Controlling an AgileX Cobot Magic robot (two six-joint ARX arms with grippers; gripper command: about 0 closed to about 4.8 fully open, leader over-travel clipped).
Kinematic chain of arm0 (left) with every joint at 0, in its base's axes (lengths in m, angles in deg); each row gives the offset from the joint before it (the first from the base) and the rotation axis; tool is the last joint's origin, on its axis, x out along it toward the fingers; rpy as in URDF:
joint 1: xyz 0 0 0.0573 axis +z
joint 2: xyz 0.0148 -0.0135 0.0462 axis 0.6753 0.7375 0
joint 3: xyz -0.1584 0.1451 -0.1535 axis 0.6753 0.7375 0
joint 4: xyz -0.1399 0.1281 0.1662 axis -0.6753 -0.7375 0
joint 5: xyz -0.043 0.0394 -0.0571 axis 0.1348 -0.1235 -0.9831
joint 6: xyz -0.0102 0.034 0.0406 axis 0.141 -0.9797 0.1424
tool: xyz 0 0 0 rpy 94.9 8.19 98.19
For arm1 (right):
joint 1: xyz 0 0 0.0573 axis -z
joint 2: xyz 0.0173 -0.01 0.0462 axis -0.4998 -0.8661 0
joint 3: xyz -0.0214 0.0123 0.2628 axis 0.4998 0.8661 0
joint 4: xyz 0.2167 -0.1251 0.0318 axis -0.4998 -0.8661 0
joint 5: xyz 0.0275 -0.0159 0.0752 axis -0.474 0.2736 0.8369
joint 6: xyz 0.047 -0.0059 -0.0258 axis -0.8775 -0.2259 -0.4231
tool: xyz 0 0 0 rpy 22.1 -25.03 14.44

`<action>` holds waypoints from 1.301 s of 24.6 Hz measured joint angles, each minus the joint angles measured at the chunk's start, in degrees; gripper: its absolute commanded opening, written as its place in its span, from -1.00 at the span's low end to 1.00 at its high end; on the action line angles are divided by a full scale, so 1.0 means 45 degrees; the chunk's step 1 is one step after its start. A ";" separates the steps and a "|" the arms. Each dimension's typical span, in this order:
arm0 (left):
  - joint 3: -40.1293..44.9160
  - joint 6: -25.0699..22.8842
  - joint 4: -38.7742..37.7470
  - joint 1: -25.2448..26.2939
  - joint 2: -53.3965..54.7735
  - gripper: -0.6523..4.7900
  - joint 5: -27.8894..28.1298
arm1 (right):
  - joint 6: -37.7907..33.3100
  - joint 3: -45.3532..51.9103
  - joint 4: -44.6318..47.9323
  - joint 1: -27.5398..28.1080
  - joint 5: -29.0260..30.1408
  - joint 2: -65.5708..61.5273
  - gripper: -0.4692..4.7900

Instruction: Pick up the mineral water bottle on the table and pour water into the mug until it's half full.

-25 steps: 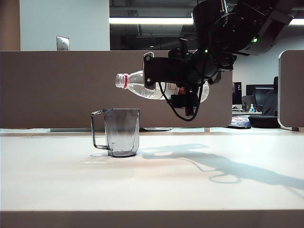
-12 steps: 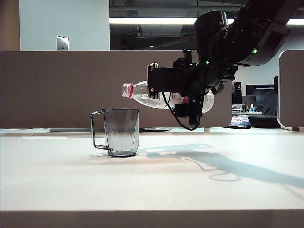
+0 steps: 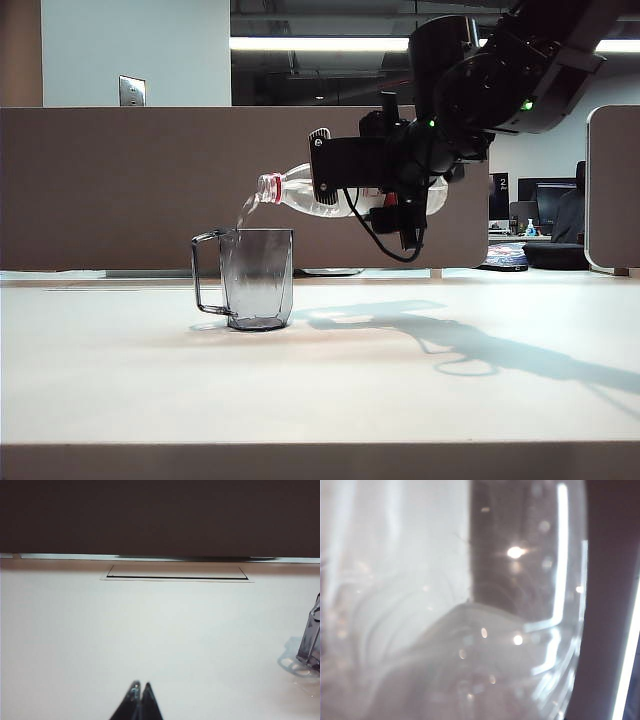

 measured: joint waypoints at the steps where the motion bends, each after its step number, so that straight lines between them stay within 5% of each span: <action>1: 0.0000 0.0000 -0.0005 0.0000 0.0000 -0.78 0.0000 | 0.0141 -0.0005 0.0024 0.0000 0.0005 0.0000 0.49; 32: 0.0000 0.0000 -0.0005 0.0000 0.0000 -0.78 0.0000 | 0.0403 -0.0010 0.0019 0.0262 -0.0277 0.0000 0.49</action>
